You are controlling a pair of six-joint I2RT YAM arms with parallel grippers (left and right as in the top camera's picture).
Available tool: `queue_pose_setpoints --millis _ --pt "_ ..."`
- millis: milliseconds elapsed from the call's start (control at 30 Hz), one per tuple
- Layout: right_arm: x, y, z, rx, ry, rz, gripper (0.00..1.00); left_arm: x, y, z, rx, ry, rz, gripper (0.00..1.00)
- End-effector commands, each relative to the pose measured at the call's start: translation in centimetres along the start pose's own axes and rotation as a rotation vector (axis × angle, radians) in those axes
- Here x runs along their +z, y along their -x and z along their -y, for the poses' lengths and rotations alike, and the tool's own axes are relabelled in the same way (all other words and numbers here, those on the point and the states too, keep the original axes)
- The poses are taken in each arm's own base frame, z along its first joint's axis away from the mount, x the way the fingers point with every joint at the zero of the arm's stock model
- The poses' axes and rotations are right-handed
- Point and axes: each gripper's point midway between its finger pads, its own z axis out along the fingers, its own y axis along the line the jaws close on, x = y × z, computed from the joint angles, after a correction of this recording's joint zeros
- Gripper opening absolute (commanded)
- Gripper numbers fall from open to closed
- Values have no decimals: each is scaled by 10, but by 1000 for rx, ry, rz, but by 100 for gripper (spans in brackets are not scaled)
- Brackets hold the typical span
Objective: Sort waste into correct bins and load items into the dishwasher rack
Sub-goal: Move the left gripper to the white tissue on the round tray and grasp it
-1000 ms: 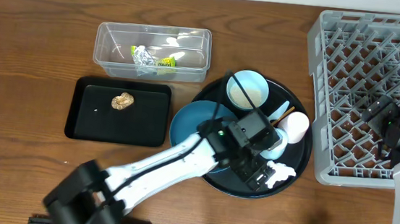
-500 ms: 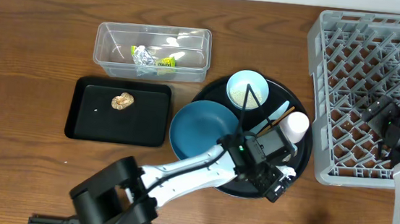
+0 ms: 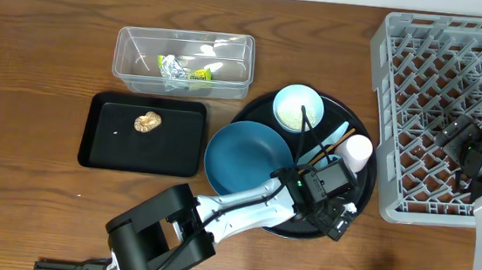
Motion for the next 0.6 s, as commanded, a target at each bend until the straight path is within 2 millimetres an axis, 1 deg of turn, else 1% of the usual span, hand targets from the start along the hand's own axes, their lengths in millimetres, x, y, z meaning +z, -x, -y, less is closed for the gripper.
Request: queue_pose_setpoints --millis 0,133,267,433,567 --pt "-3 6 1 2 -1 15 99 4 0 -4 -12 20 1 96" --pt "-3 6 1 2 -1 15 99 12 -6 -7 -35 29 -19 96" --pt "-3 6 1 2 -1 14 99 14 -9 -4 -32 28 -25 95" --pt "-3 6 1 2 -1 15 99 14 -8 -4 -32 26 -22 72" --pt "-3 6 1 2 -1 15 99 14 -8 -4 -32 26 -22 61"
